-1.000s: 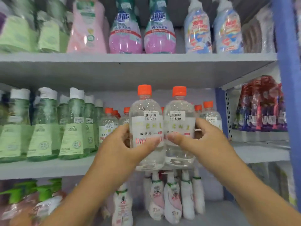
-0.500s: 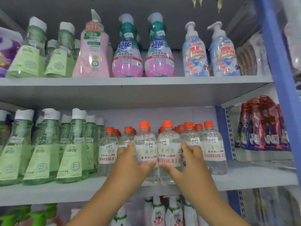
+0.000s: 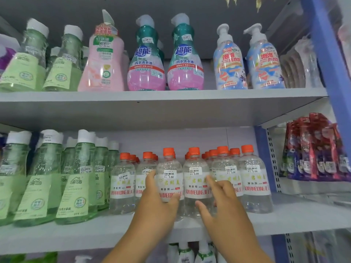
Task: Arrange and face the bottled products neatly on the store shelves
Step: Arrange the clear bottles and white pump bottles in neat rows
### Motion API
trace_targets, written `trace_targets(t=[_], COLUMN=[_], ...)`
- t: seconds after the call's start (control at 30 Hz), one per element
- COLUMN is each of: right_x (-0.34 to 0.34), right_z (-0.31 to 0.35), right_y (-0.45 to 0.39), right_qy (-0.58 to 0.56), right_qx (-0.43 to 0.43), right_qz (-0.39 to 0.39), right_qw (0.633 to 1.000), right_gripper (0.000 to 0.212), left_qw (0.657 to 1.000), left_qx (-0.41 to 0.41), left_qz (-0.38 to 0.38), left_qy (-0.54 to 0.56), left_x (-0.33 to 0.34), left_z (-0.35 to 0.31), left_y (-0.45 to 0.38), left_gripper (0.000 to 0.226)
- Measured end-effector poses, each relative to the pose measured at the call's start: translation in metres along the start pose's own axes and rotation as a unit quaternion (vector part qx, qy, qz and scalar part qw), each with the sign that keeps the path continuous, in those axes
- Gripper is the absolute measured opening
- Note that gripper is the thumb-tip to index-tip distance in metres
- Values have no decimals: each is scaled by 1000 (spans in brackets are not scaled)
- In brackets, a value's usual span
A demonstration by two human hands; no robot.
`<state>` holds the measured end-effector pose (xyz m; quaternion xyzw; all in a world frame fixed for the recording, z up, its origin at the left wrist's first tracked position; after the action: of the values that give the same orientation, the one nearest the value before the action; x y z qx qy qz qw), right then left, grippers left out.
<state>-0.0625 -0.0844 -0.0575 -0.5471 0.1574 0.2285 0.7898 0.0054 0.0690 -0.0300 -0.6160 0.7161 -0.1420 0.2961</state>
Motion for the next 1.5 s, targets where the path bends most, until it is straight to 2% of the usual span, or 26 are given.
trace_targets(t=[0.33,0.47,0.6,0.7,0.97,1.03,1.1,1.2,1.23,1.27,1.3,1.33,1.4,1.43,1.5], right_x=[4,3,4,5,4,3,-5,-20,-17,-8,6,24,60,78,105], right_z=[-2,-3,-4,-5,-4,-2,-3,-19,-31,-47,-67,-89,-137,-162,-197], right_y=[-4,-4,-5,-4,-5,-3,9,54,76,95,111,123,135,138,141], right_qy=[-16,-16,-13,-10,5,-10,-74,-124,-126,-126,-125,-128,-156,-164,-144], right_qx=[21,20,14,13,12,-5,-50,-156,-165,-156,-121,-65,99,174,241], right_qz=[-7,-8,-9,-6,-6,-9,-43,-172,-203,-203,-179,-141,-48,-6,64], right_qw=[1000,1000,1000,1000,1000,1000,995,965,957,958,968,980,982,971,958], right_gripper=[82,82,81,81,80,76,63,32,24,16,14,22,40,49,52], left_qw=[999,999,999,998,997,993,981,943,927,920,927,944,981,992,999], left_qx=[8,2,10,21,42,79,157,307,351,366,351,307,176,106,10], left_qz=[-8,-22,-39,-32,-41,-54,-75,-97,-115,-132,-132,-120,-77,-61,-14], left_qy=[-41,-26,-35,-41,-48,-63,-83,-81,-65,-42,-14,4,25,37,37], left_x=[5,7,9,10,12,11,11,11,14,18,26,35,62,77,105], left_z=[4,8,10,12,12,9,7,25,41,58,77,97,134,155,191], left_y=[-7,-8,-9,-8,-4,4,25,67,81,95,103,108,111,109,98], left_gripper=[84,74,78,71,78,81,78,53,43,32,24,20,18,22,49])
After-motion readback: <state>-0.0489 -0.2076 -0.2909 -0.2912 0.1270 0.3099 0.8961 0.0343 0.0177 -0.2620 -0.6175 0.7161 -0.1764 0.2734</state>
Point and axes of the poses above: each hand's wrist, its own y-axis away from the middle knuckle, its own x-axis out of the palm, z = x × y, the point moved 1 cm from there along -y, towards the middle knuckle, and after that the axes turned 6 degrees about y, right-handed, at the moved point
